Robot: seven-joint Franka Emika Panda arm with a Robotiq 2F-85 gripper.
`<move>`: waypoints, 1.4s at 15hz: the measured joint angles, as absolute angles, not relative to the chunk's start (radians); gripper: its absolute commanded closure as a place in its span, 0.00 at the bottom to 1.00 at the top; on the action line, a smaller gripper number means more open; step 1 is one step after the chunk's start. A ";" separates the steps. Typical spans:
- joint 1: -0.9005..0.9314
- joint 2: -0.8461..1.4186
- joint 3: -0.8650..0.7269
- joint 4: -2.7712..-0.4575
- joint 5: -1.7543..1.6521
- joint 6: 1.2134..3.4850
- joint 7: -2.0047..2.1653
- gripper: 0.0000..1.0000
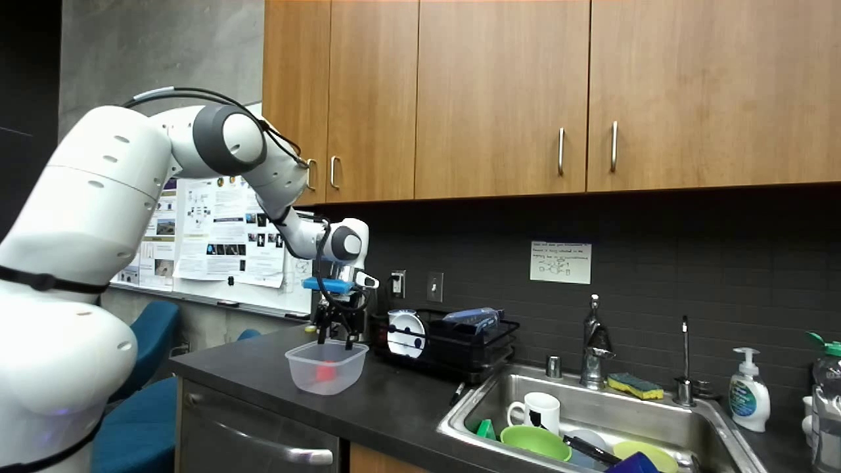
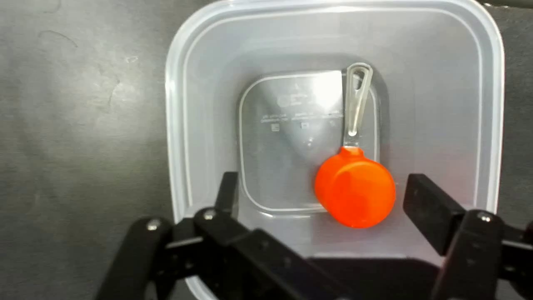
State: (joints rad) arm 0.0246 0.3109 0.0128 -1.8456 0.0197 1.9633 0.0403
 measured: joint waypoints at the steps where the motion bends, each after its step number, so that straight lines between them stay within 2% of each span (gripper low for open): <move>1: 0.032 0.315 0.018 -1.844 0.019 1.963 0.040 0.00; 9: 0.082 0.343 0.047 -1.815 0.000 1.963 0.045 0.00; 21: 0.065 0.393 0.039 -1.806 0.003 1.978 0.044 0.00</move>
State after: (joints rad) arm 0.0651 0.3926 0.0387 -1.8063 0.0034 1.9783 0.0444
